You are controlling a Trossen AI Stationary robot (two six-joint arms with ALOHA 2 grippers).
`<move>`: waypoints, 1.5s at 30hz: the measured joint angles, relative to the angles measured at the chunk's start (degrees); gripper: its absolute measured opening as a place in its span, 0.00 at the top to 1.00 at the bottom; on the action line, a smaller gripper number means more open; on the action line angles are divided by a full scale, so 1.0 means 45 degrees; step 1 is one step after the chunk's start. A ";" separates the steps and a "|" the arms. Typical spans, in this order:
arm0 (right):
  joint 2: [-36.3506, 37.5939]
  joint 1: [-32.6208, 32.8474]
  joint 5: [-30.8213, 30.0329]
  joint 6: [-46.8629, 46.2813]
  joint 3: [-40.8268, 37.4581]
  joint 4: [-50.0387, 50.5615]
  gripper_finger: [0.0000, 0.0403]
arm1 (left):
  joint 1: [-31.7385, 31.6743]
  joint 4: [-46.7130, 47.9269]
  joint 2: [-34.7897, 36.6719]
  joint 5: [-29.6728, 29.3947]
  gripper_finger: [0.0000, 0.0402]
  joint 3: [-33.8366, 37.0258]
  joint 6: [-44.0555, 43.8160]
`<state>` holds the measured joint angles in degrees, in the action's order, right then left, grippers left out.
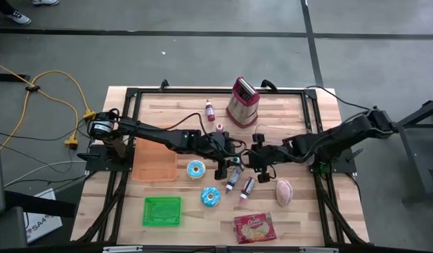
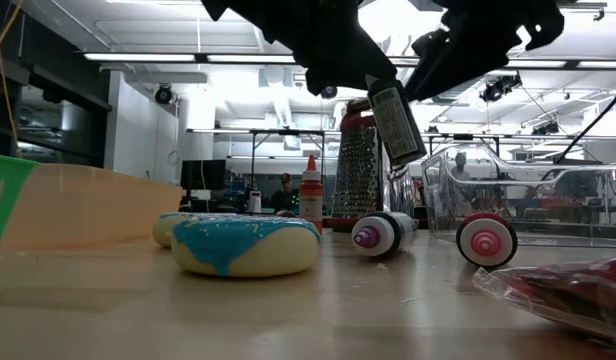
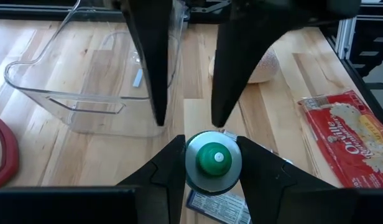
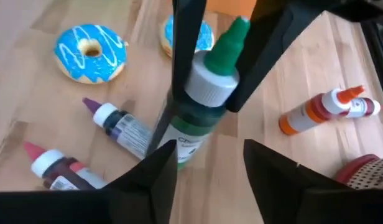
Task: Pick & Place Food Item
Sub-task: Put the green food coloring into the transparent bin
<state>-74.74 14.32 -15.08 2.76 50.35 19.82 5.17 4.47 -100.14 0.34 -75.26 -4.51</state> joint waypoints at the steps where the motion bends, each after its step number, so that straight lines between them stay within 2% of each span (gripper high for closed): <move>1: -0.0052 0.0002 0.0081 -0.0013 0.0000 -0.0076 0.54 | 0.0000 0.0000 0.0000 0.0000 0.71 0.0000 0.0000; 8: -0.0438 0.0011 0.0819 -0.0532 0.0011 -0.0622 0.47 | 0.0000 -0.0005 0.0000 0.0005 0.71 0.0000 0.0036; 12: -0.0489 0.0012 0.1080 -0.1363 -0.0008 -0.0766 0.48 | 0.0000 -0.0028 0.0000 0.0044 0.71 0.0000 0.0228; 19: -0.0476 -0.0010 0.1048 -0.1674 -0.0005 -0.1333 0.47 | 0.0010 -0.0123 0.0000 0.0047 0.71 0.0000 0.0233; 45: -0.0602 -0.0046 0.1638 -0.1666 0.0000 -0.2046 0.49 | 0.0393 -0.0741 0.0000 -0.0045 0.71 0.0000 0.0707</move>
<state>-77.45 14.11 -7.71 -4.73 50.35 10.62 6.94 1.13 -100.14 0.14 -75.26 -1.33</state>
